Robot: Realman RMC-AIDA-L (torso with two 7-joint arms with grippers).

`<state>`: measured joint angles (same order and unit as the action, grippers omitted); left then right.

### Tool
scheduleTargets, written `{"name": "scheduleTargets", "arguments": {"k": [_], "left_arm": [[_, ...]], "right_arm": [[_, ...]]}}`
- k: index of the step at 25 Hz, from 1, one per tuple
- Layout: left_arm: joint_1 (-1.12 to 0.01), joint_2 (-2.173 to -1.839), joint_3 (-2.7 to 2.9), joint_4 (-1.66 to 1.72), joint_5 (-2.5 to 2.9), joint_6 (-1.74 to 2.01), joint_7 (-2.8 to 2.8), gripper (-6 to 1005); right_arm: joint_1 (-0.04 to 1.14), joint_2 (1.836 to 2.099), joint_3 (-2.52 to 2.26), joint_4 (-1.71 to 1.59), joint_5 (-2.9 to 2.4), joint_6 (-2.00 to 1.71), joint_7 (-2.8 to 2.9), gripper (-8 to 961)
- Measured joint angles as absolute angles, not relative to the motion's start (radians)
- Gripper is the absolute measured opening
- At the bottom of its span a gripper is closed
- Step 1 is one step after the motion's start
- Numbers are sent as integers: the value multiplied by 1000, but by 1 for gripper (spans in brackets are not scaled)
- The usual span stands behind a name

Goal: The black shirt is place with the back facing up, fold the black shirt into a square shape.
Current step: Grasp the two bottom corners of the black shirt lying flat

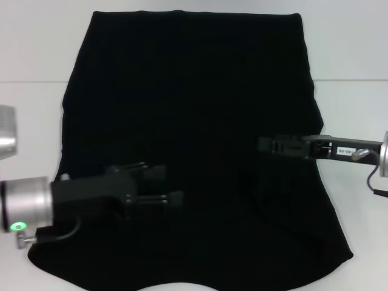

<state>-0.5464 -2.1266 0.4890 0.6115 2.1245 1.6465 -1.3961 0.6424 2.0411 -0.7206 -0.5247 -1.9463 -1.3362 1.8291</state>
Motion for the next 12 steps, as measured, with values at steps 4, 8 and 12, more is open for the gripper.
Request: {"name": "scheduleTargets", "arguments": {"k": [4,8,12], "left_arm": [[-477,-2125,486,704,2125,1650,-1451,844],[-399,-2117,468,804,2132,1653,-1489,843],[-366,-2109,387,873,2207,1665,-1567,842]], "right_arm": [[646,2063,-717,-512,-1935,-1291,1776,826],[663,2072,-721,-504,-1934,-1252,1770,944],[679,2075,-717,-503,-1933,-1251,1770,945]]}}
